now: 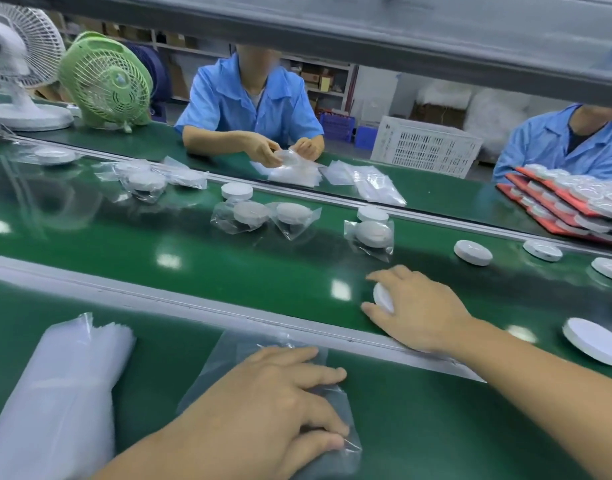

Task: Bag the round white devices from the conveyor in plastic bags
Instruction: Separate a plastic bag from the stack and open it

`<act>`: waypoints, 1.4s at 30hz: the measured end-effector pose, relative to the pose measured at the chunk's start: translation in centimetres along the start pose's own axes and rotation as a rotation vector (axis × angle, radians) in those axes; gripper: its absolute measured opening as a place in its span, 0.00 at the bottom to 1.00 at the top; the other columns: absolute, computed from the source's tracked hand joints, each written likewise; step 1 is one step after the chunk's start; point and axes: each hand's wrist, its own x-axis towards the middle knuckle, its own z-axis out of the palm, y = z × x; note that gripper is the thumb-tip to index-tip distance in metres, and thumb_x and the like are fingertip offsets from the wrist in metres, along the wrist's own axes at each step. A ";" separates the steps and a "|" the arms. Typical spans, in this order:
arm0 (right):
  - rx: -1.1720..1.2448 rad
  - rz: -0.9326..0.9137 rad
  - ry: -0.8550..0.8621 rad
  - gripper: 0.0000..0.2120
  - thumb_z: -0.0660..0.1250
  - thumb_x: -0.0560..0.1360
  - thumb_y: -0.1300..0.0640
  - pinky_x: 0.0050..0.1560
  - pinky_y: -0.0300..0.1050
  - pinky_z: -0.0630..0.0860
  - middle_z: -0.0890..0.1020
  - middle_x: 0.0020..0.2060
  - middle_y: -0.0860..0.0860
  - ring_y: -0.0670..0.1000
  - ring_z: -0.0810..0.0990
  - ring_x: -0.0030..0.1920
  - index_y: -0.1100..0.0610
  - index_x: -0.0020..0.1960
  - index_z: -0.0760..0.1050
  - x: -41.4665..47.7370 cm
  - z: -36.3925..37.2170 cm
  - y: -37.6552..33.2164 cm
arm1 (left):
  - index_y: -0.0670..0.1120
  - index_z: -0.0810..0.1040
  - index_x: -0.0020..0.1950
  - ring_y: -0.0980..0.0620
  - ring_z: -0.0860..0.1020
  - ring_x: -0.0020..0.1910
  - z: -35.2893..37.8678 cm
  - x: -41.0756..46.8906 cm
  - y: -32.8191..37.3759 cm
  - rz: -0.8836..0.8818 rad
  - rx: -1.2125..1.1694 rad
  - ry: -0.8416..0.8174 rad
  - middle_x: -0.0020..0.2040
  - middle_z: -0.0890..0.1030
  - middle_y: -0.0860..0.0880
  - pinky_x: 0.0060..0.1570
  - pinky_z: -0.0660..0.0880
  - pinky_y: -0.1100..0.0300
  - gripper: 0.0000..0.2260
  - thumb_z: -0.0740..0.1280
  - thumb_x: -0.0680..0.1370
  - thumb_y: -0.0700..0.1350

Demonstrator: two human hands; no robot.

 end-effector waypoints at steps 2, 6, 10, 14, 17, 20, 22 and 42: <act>0.062 0.042 0.083 0.23 0.48 0.74 0.28 0.43 0.49 0.71 0.75 0.52 0.43 0.51 0.78 0.47 0.41 0.56 0.69 -2.4 -0.4 1.5 | 0.70 0.82 0.49 0.65 0.71 0.68 0.3 -0.2 0.1 -0.011 -0.004 0.020 0.62 0.77 0.72 0.62 0.74 0.59 0.09 0.62 0.78 0.66; 0.757 0.131 0.207 0.15 0.50 0.75 0.43 0.37 0.48 0.65 0.71 0.31 0.53 0.55 0.68 0.33 0.48 0.41 0.72 -5.8 -2.4 1.4 | 0.61 0.85 0.45 0.68 0.72 0.59 0.2 0.0 0.4 -0.069 -0.015 0.140 0.55 0.78 0.71 0.59 0.73 0.62 0.11 0.64 0.78 0.61; 0.814 -0.225 0.298 0.14 0.58 0.82 0.52 0.45 0.39 0.72 0.76 0.44 0.46 0.48 0.76 0.44 0.38 0.52 0.80 -12.7 -3.6 -1.7 | 0.62 0.85 0.49 0.68 0.74 0.56 0.0 0.3 0.6 -0.198 -0.120 0.274 0.49 0.79 0.72 0.56 0.73 0.66 0.14 0.61 0.77 0.62; 0.688 -0.436 0.431 0.12 0.62 0.83 0.42 0.49 0.34 0.75 0.74 0.56 0.42 0.46 0.79 0.54 0.37 0.66 0.73 -16.8 -2.0 -3.4 | 0.68 0.78 0.60 0.70 0.73 0.60 -0.5 0.0 0.0 -0.186 -0.271 0.039 0.55 0.78 0.73 0.61 0.71 0.67 0.16 0.66 0.74 0.67; 0.771 -0.380 0.481 0.13 0.65 0.80 0.49 0.52 0.34 0.74 0.76 0.56 0.40 0.48 0.79 0.57 0.40 0.65 0.75 -16.6 -1.5 -4.0 | 0.67 0.83 0.53 0.72 0.66 0.67 -0.8 -0.1 -0.5 -0.111 -0.256 -0.097 0.60 0.76 0.74 0.66 0.66 0.69 0.10 0.68 0.75 0.65; 0.818 -0.357 0.565 0.14 0.67 0.79 0.53 0.52 0.37 0.75 0.78 0.57 0.41 0.49 0.81 0.57 0.42 0.63 0.76 -16.0 -1.6 -3.6 | 0.64 0.84 0.52 0.74 0.66 0.66 -0.3 -0.2 -0.4 -0.121 -0.211 -0.045 0.61 0.75 0.76 0.65 0.65 0.73 0.13 0.64 0.76 0.66; 0.766 -0.444 0.639 0.14 0.68 0.79 0.57 0.53 0.40 0.77 0.78 0.58 0.45 0.50 0.82 0.57 0.46 0.63 0.78 -15.8 -1.7 -3.7 | 0.62 0.85 0.49 0.74 0.70 0.63 0.0 -0.2 -0.2 -0.170 -0.221 0.030 0.60 0.74 0.76 0.61 0.69 0.71 0.11 0.65 0.76 0.64; 1.591 0.008 0.536 0.23 0.86 0.53 0.37 0.50 0.43 0.83 0.88 0.40 0.55 0.56 0.88 0.47 0.52 0.36 0.87 -15.9 -3.9 -7.9 | 0.70 0.65 0.70 0.61 0.81 0.56 -0.1 0.6 4.5 -0.111 -0.638 0.230 0.61 0.79 0.66 0.50 0.80 0.61 0.26 0.71 0.76 0.57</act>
